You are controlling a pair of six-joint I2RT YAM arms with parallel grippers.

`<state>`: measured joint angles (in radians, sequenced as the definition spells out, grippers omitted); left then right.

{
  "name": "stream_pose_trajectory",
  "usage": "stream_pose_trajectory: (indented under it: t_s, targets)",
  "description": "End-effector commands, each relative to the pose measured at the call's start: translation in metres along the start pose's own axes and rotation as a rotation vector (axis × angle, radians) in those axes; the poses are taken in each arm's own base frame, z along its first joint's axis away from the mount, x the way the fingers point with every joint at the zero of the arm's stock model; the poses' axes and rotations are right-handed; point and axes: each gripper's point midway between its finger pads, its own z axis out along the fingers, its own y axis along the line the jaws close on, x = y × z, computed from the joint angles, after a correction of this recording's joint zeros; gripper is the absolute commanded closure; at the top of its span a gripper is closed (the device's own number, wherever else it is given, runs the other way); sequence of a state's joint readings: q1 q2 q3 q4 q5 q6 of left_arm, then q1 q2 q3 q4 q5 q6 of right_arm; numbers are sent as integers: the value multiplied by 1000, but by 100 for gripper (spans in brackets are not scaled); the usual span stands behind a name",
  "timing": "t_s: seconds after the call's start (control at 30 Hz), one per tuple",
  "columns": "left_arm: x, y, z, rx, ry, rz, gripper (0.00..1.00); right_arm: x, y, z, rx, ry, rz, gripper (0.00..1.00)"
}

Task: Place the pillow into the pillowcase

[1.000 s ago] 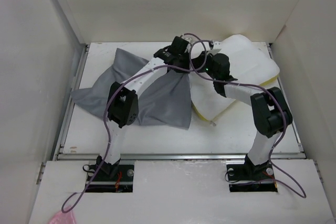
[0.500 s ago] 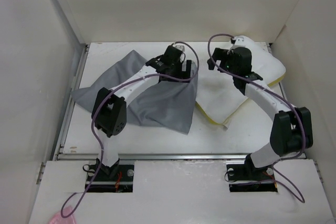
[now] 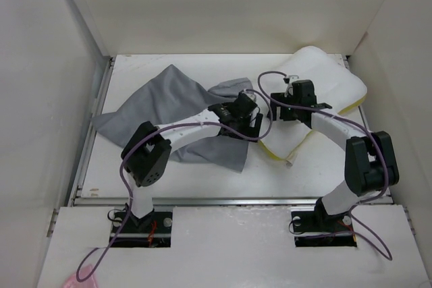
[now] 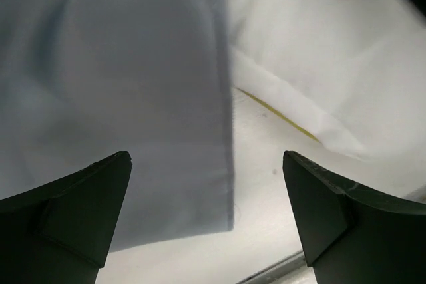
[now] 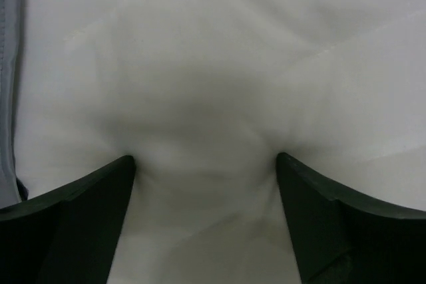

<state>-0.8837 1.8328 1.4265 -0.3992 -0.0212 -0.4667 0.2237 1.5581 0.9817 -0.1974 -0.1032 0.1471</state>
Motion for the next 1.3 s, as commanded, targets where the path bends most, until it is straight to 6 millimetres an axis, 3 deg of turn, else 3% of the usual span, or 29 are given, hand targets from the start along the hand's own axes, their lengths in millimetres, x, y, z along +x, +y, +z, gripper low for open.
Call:
stream_pose_trajectory:
  t_s: [0.0, 0.03, 0.07, 0.17, 0.2, 0.3, 0.37, 0.5, 0.53, 0.6, 0.63, 0.73, 0.8, 0.9, 0.97, 1.13, 1.27]
  targets:
    - [-9, 25, 12, -152, -16, -62, 5, 18, 18, 18, -96, 72, -22, 15]
    - [-13, 33, 13, -206, -34, -67, 9, 26, 17, 24, -91, 98, -9, 23]
    - [-12, 40, 18, -246, -29, -62, 14, 29, 16, 26, -89, 107, -8, 52]
    - [-14, 50, 22, -313, -31, -63, 32, 17, 25, 29, -118, 60, -2, 93]
    - [-15, 51, 22, -327, -33, -61, 36, 14, 27, 29, -130, 47, -4, 100]
    - [-21, 51, 27, -343, -36, -50, 69, -10, 46, 19, -208, -50, -18, 100]
    - [-32, 45, 23, -329, -58, -55, 100, -32, 64, 8, -274, -139, -33, 100]
    - [-52, 38, -6, -295, -132, -62, 100, -68, 89, -17, -340, -277, -113, 100]
    - [-64, 33, -26, -264, -183, -65, 100, -73, 93, -19, -337, -291, -129, 100]
    - [-64, 39, -42, -270, -219, -72, 100, -93, 113, -29, -354, -346, -179, 100]
    - [-72, 37, -62, -252, -269, -84, 100, -99, 117, -31, -349, -362, -194, 100]
    - [-70, 44, -83, -251, -309, -102, 100, -96, 120, -19, -329, -346, -196, 100]
    - [-69, 61, -81, -269, -296, -138, 100, -92, 115, -10, -306, -329, -190, 100]
    - [-70, 69, -81, -276, -288, -162, 78, -81, 109, 10, -277, -301, -174, 100]
    - [-68, 71, -77, -284, -276, -142, 71, -71, 107, 24, -277, -274, -141, 100]
    - [-73, 58, -48, -235, -222, -115, 42, -82, 127, 23, -365, -340, -111, 100]
    - [-73, 54, -30, -226, -188, -101, 37, -82, 129, 24, -359, -342, -113, 100]
